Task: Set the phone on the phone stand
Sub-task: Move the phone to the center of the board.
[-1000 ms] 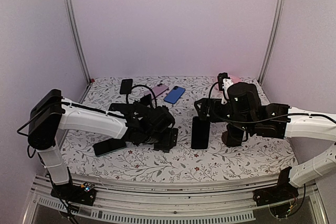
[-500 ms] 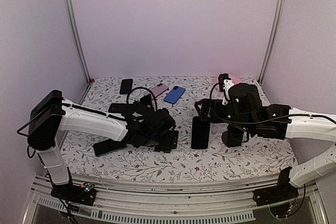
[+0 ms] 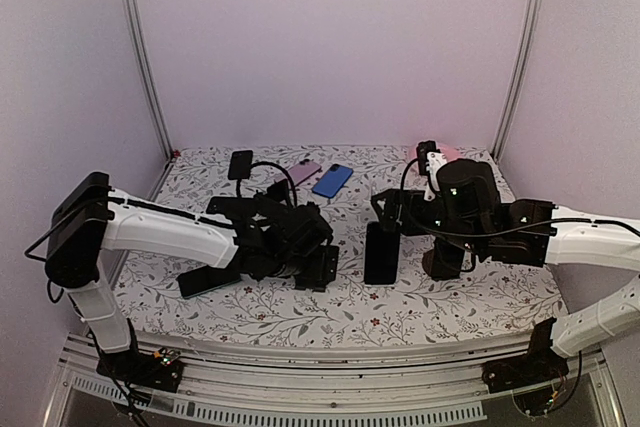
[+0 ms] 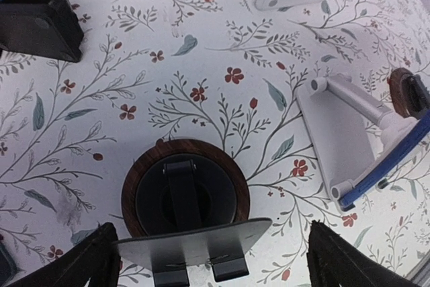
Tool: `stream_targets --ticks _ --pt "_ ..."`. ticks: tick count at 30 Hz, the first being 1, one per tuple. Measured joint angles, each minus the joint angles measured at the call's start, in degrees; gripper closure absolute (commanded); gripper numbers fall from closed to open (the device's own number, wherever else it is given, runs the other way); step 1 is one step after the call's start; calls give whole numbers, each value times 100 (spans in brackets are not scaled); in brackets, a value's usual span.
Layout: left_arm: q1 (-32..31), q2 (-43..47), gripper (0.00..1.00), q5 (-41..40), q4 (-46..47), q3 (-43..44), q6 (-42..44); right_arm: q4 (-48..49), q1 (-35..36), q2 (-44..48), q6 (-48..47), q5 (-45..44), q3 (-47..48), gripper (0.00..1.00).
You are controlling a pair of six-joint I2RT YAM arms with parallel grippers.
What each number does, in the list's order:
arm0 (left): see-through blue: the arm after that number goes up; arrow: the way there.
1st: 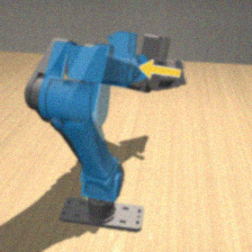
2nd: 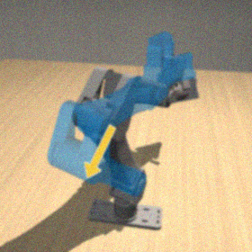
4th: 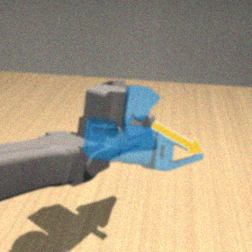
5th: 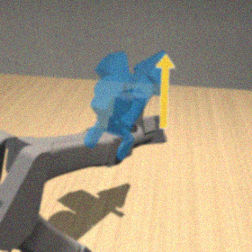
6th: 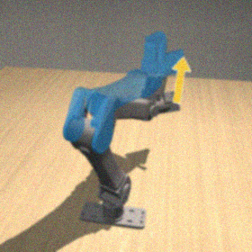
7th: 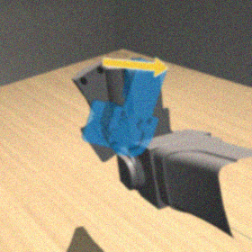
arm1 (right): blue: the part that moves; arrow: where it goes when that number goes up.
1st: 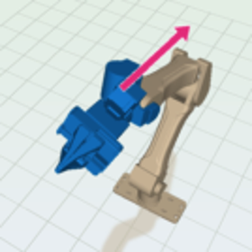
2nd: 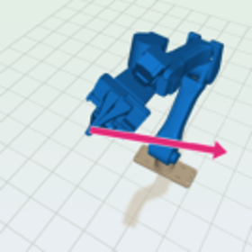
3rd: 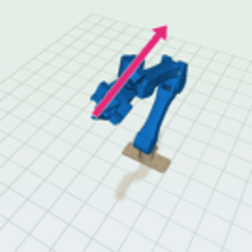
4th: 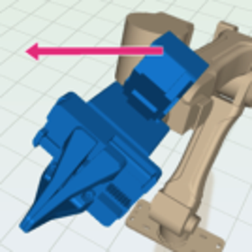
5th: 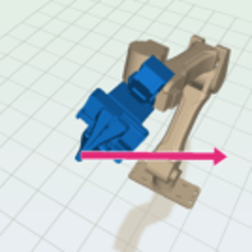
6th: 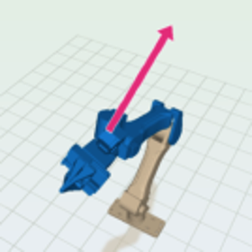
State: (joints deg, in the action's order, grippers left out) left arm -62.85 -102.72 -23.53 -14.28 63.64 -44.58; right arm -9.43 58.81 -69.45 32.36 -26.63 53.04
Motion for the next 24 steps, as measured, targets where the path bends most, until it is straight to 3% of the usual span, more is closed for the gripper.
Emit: stream_targets --ticks 18,24 --pt "2 566 3 -166 -24 0 258 -2 0 85 2 0 -66 1" --pt "70 940 3 -358 -210 -160 -9 -4 0 127 2 -2 -66 1"
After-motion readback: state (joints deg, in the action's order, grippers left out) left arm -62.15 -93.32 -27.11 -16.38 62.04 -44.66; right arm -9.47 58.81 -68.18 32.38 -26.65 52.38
